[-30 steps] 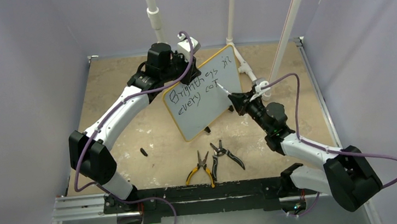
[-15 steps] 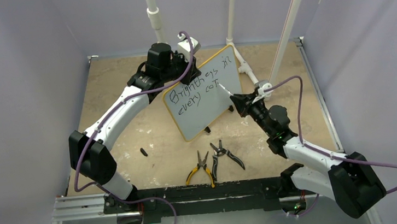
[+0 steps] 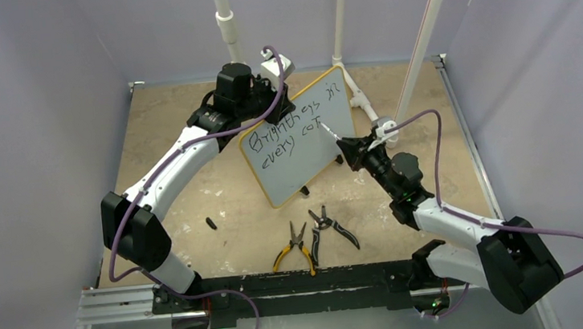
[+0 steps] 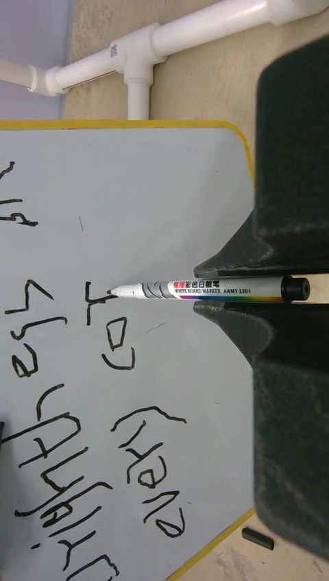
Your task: Write a sentence on the whiteboard
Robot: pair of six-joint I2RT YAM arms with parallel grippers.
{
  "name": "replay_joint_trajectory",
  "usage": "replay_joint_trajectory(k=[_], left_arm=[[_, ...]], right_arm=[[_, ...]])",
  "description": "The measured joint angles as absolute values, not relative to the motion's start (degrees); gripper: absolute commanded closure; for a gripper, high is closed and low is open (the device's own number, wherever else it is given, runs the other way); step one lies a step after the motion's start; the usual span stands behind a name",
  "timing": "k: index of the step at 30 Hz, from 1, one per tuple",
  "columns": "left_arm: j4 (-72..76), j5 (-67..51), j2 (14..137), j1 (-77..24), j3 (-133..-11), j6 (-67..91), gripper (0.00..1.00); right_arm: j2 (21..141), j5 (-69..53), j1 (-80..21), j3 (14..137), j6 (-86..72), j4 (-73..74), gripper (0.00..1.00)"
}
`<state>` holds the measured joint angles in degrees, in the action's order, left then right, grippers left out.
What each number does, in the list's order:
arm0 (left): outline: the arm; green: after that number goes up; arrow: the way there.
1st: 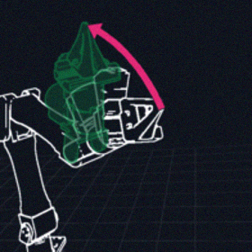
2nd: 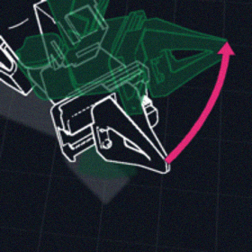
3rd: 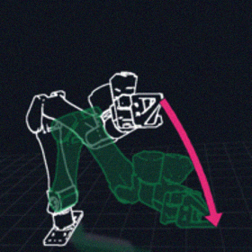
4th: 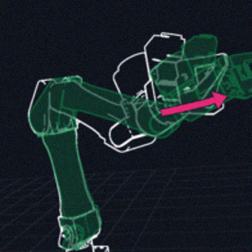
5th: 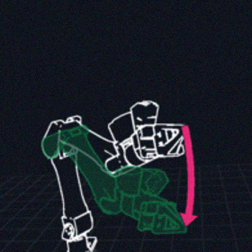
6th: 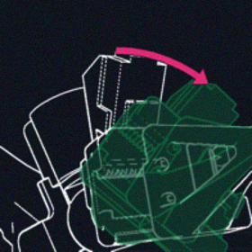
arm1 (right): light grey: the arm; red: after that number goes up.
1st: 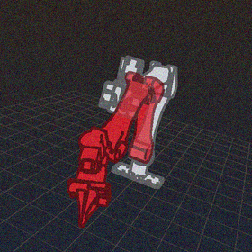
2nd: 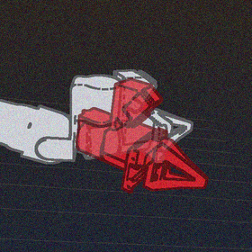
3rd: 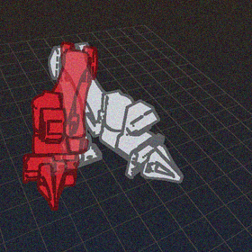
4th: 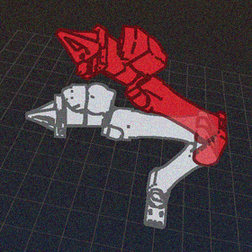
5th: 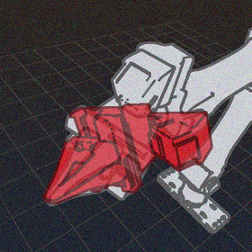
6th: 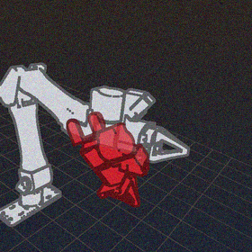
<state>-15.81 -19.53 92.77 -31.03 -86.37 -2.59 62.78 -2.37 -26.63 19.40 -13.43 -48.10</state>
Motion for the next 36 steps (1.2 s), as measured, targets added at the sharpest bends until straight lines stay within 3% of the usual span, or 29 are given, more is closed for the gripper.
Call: replay_joint_trajectory(k=[36], left_arm=[[-15.8,-19.5,92.7,-31.0,-86.3,-2.6,1.0]], right_arm=[[64.5,-0.4,-26.6,19.3,-13.9,-48.0,1.0]])
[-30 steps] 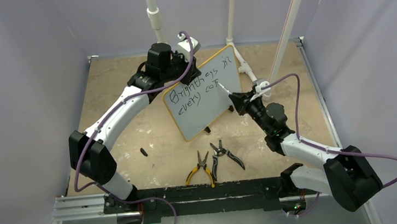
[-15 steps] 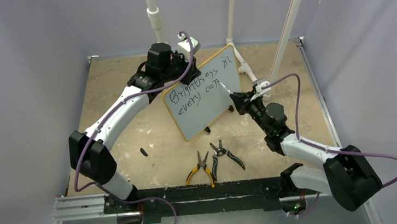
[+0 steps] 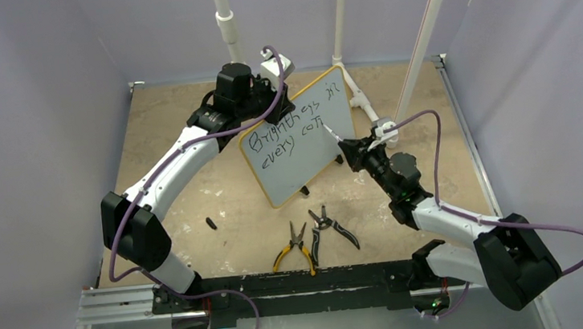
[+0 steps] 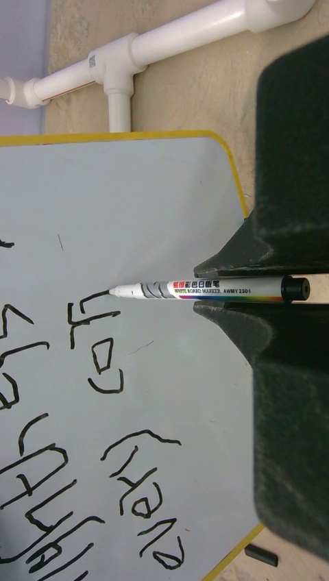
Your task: Write a sentence on the whiteboard
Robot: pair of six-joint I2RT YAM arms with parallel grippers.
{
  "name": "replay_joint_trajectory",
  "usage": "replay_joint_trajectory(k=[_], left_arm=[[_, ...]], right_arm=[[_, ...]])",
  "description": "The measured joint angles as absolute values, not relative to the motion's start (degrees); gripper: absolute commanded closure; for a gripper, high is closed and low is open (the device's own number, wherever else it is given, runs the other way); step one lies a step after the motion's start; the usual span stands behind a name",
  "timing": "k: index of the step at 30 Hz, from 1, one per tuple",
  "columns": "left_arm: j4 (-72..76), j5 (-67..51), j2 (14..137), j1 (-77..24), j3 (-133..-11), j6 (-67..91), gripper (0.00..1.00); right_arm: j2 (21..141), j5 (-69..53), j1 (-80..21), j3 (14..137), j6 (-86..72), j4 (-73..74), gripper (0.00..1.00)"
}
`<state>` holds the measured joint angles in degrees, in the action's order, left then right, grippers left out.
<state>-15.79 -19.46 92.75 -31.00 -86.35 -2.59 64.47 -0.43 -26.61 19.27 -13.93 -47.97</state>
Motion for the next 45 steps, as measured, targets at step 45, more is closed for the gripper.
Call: replay_joint_trajectory(k=[45], left_arm=[[-12.8,-19.5,91.5,-31.0,-83.7,-2.6,1.0]], right_arm=[[69.1,-1.1,-26.6,15.6,-12.6,-61.5,1.0]])
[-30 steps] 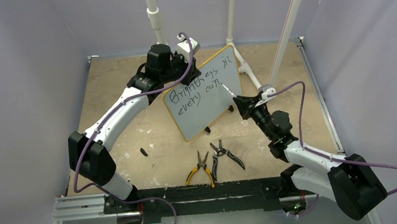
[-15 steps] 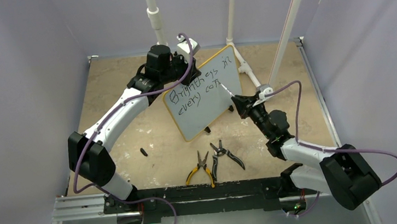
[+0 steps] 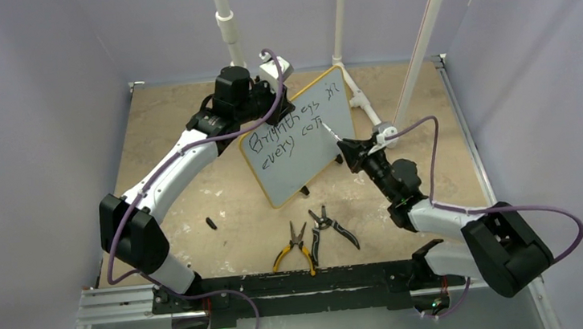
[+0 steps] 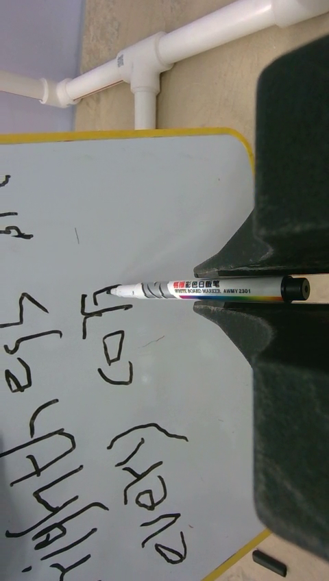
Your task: Write a sentence on the whiteboard
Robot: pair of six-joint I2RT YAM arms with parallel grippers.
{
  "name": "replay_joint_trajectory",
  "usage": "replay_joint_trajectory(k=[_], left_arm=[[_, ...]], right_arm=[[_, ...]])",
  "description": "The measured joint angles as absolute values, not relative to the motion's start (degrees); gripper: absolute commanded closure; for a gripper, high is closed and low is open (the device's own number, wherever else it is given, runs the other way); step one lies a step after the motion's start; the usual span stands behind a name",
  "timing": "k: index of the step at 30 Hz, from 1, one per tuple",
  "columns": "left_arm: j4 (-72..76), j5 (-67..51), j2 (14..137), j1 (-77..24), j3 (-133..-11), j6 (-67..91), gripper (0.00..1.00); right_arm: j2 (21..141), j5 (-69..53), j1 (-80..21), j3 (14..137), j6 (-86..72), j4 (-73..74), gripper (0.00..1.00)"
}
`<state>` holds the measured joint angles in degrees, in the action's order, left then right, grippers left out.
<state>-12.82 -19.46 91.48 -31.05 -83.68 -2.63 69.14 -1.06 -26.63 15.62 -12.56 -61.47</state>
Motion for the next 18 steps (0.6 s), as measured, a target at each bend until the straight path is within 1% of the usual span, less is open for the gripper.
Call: replay_joint_trajectory(k=[18], left_arm=[[-12.8,-19.1,91.5,-31.0,-83.6,-2.6,1.0]], right_arm=[[71.1,0.3,-26.6,17.4,-12.6,-63.4,1.0]])
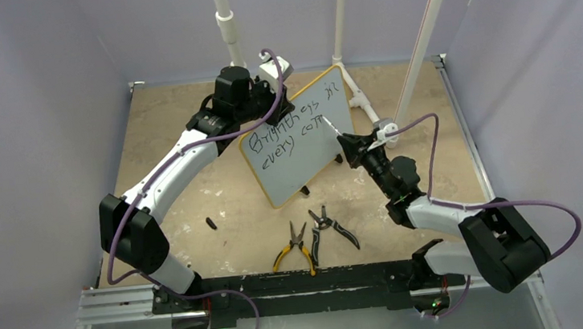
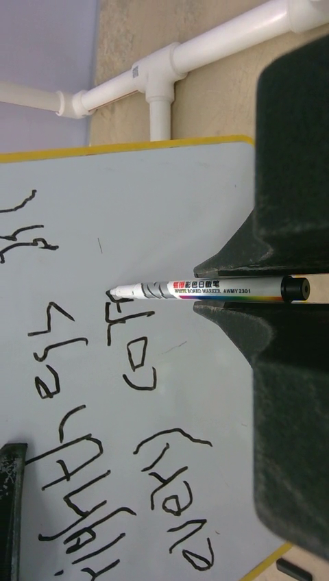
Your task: Write a sentence on the whiteboard
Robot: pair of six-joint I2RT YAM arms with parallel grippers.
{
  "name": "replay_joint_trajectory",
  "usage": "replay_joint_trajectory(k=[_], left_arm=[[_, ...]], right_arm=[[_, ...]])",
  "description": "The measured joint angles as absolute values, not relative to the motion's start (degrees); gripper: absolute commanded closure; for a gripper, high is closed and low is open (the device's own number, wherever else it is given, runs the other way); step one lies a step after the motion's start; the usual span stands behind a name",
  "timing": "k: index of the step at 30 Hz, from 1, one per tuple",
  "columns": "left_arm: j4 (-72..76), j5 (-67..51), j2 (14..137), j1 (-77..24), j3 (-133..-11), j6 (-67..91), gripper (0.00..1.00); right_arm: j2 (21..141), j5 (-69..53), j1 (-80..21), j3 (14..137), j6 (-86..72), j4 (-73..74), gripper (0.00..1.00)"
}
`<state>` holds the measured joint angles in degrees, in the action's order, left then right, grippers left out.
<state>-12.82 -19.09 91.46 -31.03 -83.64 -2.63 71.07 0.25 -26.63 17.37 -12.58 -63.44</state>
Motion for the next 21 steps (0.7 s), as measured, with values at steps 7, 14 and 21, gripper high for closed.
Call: replay_joint_trajectory(k=[7,14,21], left_arm=[[-12.8,-19.1,91.3,-31.0,-83.5,-2.6,1.0],[-12.8,-19.0,91.3,-31.0,-83.5,-2.6,1.0],[-12.8,-19.0,91.3,-31.0,-83.5,-2.6,1.0]], right_arm=[[71.3,2.0,-26.6,17.8,-12.6,-63.4,1.0],[71.7,2.0,-26.6,17.9,-12.8,-63.3,1.0],[71.7,2.0,-26.6,17.9,-13.2,-62.9,1.0]])
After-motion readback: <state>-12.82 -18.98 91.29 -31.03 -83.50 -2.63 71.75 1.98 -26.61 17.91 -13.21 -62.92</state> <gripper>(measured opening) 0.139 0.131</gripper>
